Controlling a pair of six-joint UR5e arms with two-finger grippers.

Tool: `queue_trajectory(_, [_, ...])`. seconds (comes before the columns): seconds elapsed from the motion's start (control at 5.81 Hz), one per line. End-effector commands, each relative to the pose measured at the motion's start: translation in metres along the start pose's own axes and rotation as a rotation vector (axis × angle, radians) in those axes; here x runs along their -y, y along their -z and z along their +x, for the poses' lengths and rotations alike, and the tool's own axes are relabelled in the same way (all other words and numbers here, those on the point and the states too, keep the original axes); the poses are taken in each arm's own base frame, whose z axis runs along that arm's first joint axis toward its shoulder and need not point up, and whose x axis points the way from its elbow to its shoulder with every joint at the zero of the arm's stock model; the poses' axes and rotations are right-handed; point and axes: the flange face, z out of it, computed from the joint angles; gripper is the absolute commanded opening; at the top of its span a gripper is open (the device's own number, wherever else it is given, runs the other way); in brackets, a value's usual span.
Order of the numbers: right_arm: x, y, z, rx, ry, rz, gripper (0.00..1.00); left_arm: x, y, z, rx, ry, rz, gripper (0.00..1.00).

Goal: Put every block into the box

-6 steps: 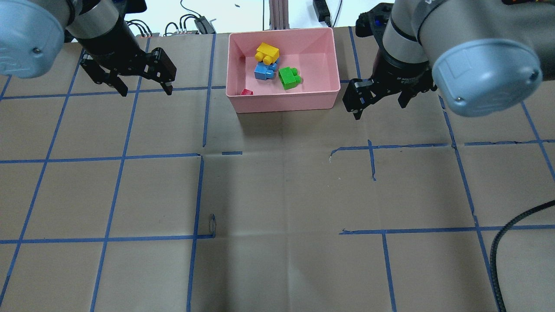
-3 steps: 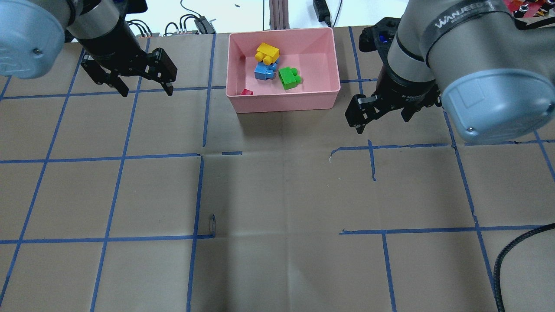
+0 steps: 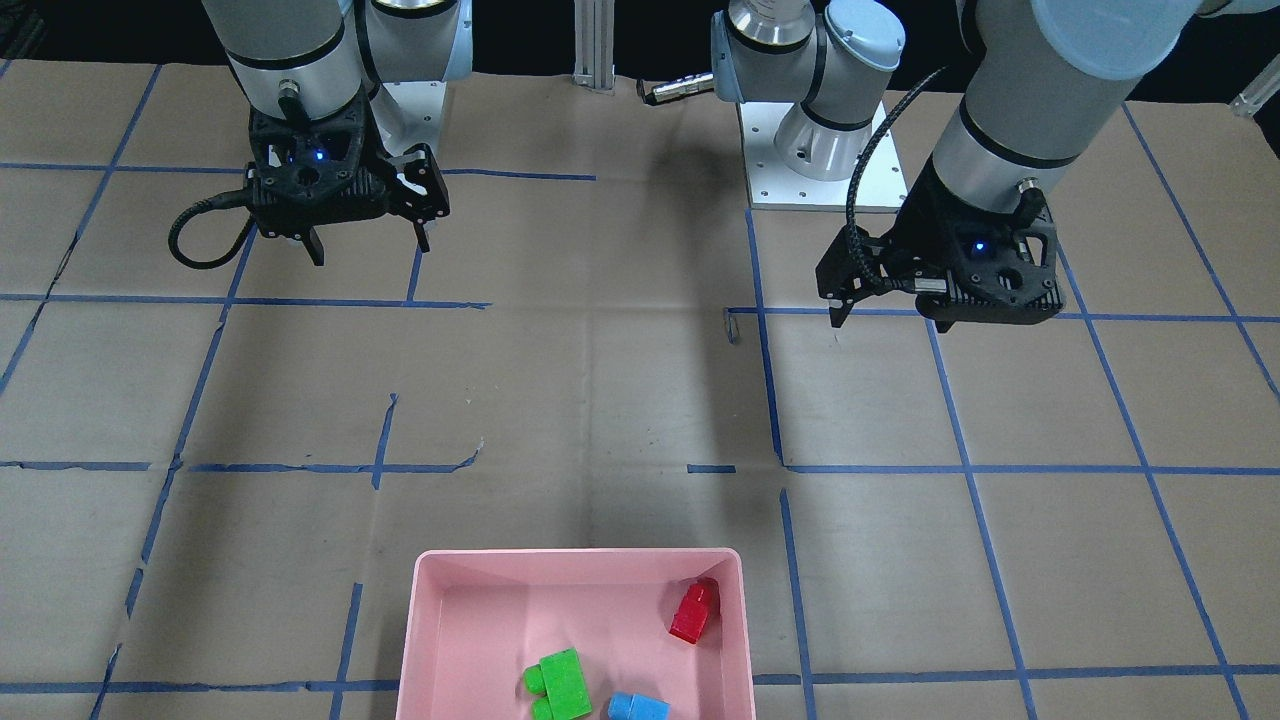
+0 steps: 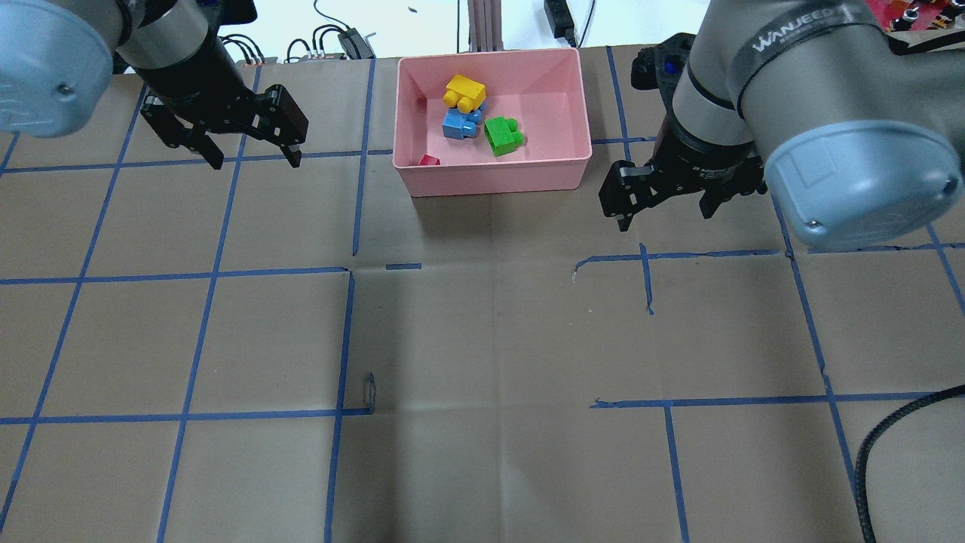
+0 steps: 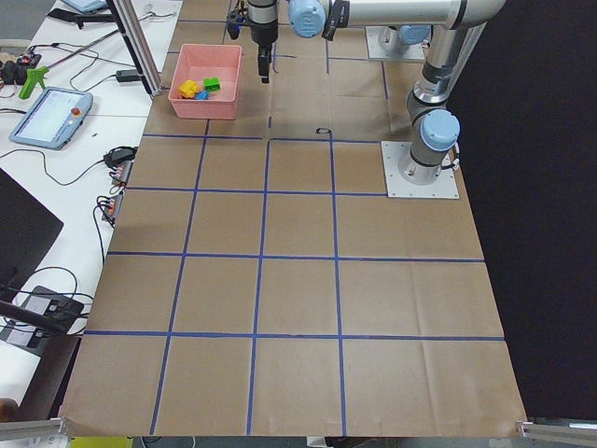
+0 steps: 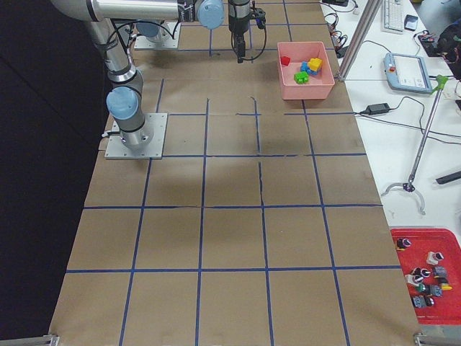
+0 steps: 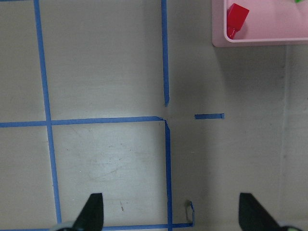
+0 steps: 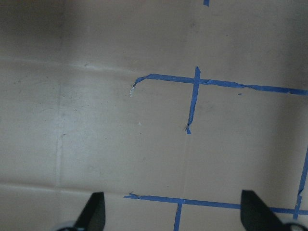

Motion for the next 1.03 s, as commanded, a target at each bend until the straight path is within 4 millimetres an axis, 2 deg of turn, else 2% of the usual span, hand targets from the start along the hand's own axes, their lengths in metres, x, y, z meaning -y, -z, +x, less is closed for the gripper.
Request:
queue_trajectory(0.0, [0.0006,0.0003,-0.0004,0.0,-0.014,0.002,1.0,0.0002,0.0002,0.0,0.0,-0.001,0.0,1.0])
queue_trajectory(0.86, [0.0033,0.0055,0.0012,-0.001,-0.016,0.013,1.0,0.0001,-0.0005,0.0002,-0.002,-0.001,-0.001,1.0])
